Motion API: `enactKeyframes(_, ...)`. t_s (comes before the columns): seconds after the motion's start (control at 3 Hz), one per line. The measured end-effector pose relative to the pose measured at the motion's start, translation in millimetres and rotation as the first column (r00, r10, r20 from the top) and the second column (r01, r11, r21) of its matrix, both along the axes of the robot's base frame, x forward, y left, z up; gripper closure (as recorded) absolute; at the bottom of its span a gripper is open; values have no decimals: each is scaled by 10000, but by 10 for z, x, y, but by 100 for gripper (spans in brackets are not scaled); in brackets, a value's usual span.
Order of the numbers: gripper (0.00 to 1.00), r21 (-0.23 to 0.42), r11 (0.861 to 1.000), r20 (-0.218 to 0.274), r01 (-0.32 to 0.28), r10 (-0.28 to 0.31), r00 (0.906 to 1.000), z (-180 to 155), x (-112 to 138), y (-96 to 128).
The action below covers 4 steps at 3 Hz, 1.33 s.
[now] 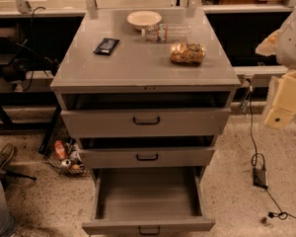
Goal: Close bottom drawer
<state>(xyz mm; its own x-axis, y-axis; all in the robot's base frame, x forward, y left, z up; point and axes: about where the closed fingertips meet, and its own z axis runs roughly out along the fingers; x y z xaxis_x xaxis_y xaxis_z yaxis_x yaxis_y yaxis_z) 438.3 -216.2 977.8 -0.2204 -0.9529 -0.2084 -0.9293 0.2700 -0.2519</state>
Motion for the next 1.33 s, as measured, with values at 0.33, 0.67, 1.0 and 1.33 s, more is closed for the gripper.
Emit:
enactKeyframes(0.33,0,0,10000,0,0,0,10000,0,0,0)
enactKeyframes(0.67,0,212,9993,-803,311,-293,9963,-366,-80,47)
enactKeyframes(1.0,0,879,9919,-2011,913,-721,9769,-1020,-225,224)
enactKeyframes(1.33,0,1442,9751,-3630,1682,-1060,9257,-1929,-470,443)
